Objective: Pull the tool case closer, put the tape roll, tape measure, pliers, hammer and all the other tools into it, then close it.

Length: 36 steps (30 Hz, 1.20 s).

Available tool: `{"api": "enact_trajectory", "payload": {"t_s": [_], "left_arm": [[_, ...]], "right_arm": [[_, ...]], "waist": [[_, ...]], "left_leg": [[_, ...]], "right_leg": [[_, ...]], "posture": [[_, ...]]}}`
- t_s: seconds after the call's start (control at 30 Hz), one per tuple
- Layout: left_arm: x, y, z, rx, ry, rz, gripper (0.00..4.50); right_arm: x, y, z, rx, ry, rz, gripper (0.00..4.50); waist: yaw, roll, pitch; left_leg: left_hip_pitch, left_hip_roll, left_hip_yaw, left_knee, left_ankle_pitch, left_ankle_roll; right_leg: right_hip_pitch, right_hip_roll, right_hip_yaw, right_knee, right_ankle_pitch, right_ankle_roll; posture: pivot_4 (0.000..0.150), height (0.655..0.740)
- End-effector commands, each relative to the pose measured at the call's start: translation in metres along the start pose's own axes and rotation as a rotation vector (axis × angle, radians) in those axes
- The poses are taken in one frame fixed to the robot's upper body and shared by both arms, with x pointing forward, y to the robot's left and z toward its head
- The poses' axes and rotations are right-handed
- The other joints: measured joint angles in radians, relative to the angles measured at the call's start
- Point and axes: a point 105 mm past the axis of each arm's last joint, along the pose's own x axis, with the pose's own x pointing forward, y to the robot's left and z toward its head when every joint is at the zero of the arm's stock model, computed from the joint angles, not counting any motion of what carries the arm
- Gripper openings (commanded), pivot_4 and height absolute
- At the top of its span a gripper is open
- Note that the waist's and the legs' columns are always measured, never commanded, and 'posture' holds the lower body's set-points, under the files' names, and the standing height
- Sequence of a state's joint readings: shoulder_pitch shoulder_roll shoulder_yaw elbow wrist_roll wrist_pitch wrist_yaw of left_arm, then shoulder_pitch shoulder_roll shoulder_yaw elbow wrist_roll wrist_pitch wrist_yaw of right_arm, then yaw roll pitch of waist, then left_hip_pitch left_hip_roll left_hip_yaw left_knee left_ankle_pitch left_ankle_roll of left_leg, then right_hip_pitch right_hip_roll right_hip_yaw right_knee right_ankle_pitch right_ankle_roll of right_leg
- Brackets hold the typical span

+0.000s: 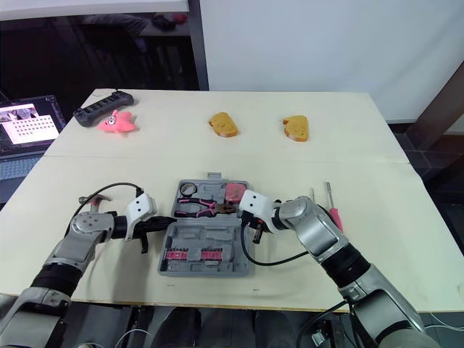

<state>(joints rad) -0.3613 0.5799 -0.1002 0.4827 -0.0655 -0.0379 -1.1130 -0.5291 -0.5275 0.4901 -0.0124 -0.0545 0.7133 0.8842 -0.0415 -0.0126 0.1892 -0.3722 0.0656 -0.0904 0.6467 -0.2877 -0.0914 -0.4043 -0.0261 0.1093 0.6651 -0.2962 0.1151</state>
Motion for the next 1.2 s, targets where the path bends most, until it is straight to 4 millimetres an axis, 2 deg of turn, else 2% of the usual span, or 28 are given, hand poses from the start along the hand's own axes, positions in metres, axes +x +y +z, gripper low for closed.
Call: {"api": "enact_trajectory", "payload": {"t_s": [0.03, 0.4, 0.67, 1.2], "left_arm": [[0.016, -0.012, 0.008, 0.024, -0.025, -0.053, 0.04], [0.026, -0.030, 0.014, 0.015, -0.046, -0.113, 0.04], [0.025, -0.039, 0.011, 0.004, -0.038, -0.137, 0.04], [0.022, -0.051, 0.008, -0.012, -0.032, -0.158, 0.04]], "right_arm": [[0.006, 0.011, 0.016, -0.024, -0.051, 0.038, 0.00], [-0.001, 0.023, 0.005, 0.015, -0.026, 0.060, 0.00], [-0.001, 0.036, 0.004, 0.039, -0.025, 0.077, 0.00], [-0.001, 0.044, 0.001, 0.061, -0.014, 0.092, 0.00]], "waist": [[0.000, 0.000, 0.000], [0.009, 0.000, 0.000], [0.011, 0.000, 0.000], [0.003, 0.000, 0.000]], "left_leg": [[0.000, 0.000, 0.000, 0.000, 0.000, 0.000], [-0.001, -0.001, 0.000, 0.000, 0.000, 0.000], [-0.001, -0.001, 0.000, -0.001, 0.000, 0.000], [-0.001, -0.001, 0.000, -0.001, 0.000, 0.000]], "right_leg": [[0.000, 0.000, 0.000, 0.000, 0.000, 0.000], [0.000, -0.001, 0.000, -0.001, -0.001, 0.001], [0.000, -0.001, 0.000, -0.001, -0.001, 0.002], [0.000, -0.001, 0.000, -0.002, -0.001, 0.002]], "posture": [[0.150, 0.7400], [0.150, 0.7400], [0.150, 0.7400], [0.150, 0.7400]]}}
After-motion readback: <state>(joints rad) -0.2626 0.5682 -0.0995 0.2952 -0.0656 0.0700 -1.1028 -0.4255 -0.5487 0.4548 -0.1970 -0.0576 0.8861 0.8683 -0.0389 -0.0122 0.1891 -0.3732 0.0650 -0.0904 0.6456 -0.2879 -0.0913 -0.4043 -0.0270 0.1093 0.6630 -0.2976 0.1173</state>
